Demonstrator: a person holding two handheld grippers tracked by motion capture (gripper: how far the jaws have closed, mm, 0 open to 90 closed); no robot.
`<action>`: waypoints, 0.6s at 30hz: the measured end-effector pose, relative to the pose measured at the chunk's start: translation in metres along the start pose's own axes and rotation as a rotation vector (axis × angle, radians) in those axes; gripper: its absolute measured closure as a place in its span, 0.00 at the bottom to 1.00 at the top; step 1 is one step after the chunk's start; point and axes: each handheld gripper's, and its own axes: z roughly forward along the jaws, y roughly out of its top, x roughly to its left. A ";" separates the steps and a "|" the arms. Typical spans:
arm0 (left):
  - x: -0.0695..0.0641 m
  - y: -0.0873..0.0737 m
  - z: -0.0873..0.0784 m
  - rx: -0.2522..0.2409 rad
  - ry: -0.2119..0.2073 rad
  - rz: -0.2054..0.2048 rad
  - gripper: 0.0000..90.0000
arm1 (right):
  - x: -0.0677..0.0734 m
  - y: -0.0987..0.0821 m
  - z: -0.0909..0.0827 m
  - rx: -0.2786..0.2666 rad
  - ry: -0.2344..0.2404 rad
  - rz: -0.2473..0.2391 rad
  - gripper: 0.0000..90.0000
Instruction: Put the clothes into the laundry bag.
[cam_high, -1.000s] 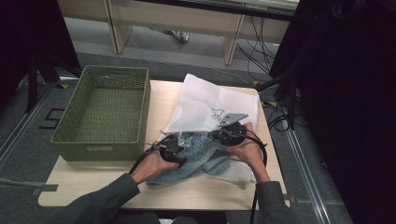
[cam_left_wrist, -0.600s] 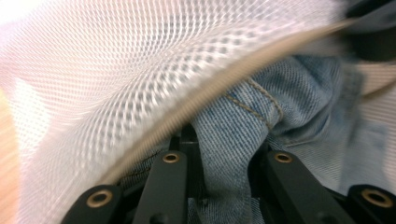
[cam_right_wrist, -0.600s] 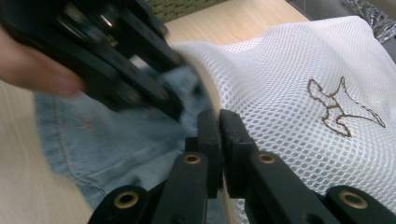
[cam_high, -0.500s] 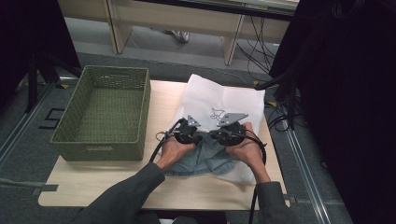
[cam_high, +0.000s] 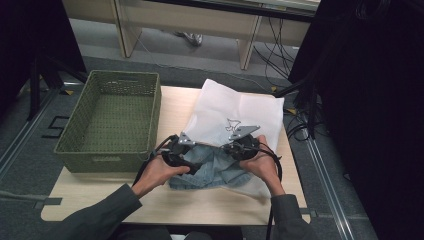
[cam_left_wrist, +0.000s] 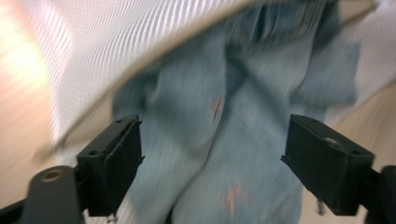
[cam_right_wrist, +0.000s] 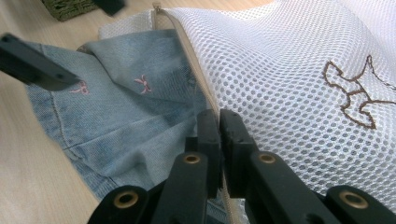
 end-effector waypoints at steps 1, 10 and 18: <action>-0.001 -0.006 0.000 0.017 0.006 0.002 0.17 | 0.000 0.000 0.000 0.001 -0.001 -0.001 0.98; 0.007 -0.029 0.041 0.139 0.031 0.086 0.29 | 0.001 0.000 0.000 0.002 -0.004 -0.008 0.98; -0.005 0.005 0.036 0.028 -0.036 0.112 0.92 | 0.005 0.004 -0.001 -0.009 0.019 -0.005 0.99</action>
